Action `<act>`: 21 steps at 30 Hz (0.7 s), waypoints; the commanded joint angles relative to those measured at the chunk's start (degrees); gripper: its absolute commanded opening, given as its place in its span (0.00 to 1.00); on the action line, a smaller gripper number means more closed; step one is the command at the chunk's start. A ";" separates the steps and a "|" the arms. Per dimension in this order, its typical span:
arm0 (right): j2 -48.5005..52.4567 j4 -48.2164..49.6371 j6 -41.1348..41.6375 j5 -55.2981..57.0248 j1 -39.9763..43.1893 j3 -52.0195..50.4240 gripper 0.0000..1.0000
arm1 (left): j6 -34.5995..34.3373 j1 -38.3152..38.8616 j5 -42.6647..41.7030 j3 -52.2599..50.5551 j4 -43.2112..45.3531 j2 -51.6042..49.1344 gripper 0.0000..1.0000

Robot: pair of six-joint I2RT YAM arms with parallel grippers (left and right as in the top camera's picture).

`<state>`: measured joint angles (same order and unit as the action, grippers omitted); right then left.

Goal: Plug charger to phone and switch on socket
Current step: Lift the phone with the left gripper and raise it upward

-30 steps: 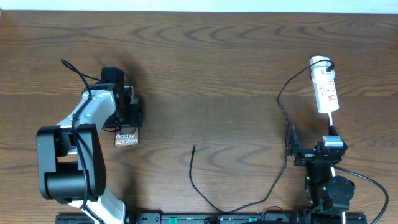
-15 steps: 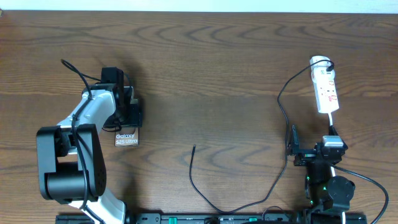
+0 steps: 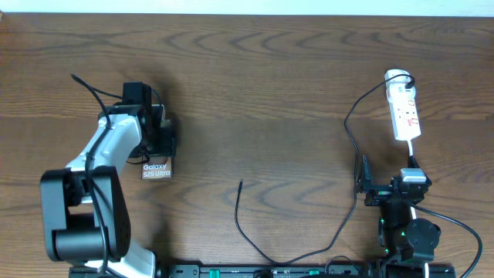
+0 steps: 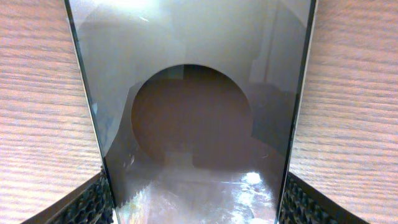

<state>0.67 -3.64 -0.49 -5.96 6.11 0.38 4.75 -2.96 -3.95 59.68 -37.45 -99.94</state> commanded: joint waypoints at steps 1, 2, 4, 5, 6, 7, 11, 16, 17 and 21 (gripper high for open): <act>-0.37 -0.26 -0.46 0.04 -0.26 -0.07 0.99 | -0.09 -0.13 0.11 0.24 -0.20 3.02 0.07; -0.37 -0.26 -0.46 0.02 -0.26 -0.07 0.99 | -0.09 -0.13 0.11 0.24 -0.20 3.52 0.07; -0.37 -0.26 -0.44 0.02 -0.26 -0.07 0.99 | -0.09 -0.13 0.11 0.24 -0.24 4.31 0.07; -0.37 -0.26 -0.46 0.02 -0.26 -0.07 0.99 | -0.11 -0.13 0.09 0.24 -0.39 4.66 0.07; -0.37 -0.26 -0.46 0.02 -0.26 -0.07 0.99 | -0.37 -0.13 0.09 0.24 -0.61 4.98 0.07; -0.37 -0.26 -0.46 0.02 -0.26 -0.07 0.99 | -0.79 -0.13 0.09 0.24 -0.83 5.25 0.07; -0.37 -0.26 -0.44 0.02 -0.26 -0.07 0.99 | -1.62 -0.13 -3.19 0.26 -1.38 5.73 0.07; -0.37 -0.26 -0.44 0.04 -0.26 -0.07 0.99 | -3.34 -0.13 -14.23 0.85 -1.20 6.16 0.07; -0.37 -0.26 -0.44 0.02 -0.26 -0.07 0.99 | -3.98 -0.13 -16.22 1.20 -1.20 6.38 0.07; -0.37 -0.26 -0.46 0.02 -0.26 -0.07 0.99 | -8.22 -0.13 -22.12 2.67 -1.18 7.26 0.07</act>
<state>0.67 -3.64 -0.49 -5.96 6.11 0.38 0.47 -2.94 -17.89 59.72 -38.70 -95.29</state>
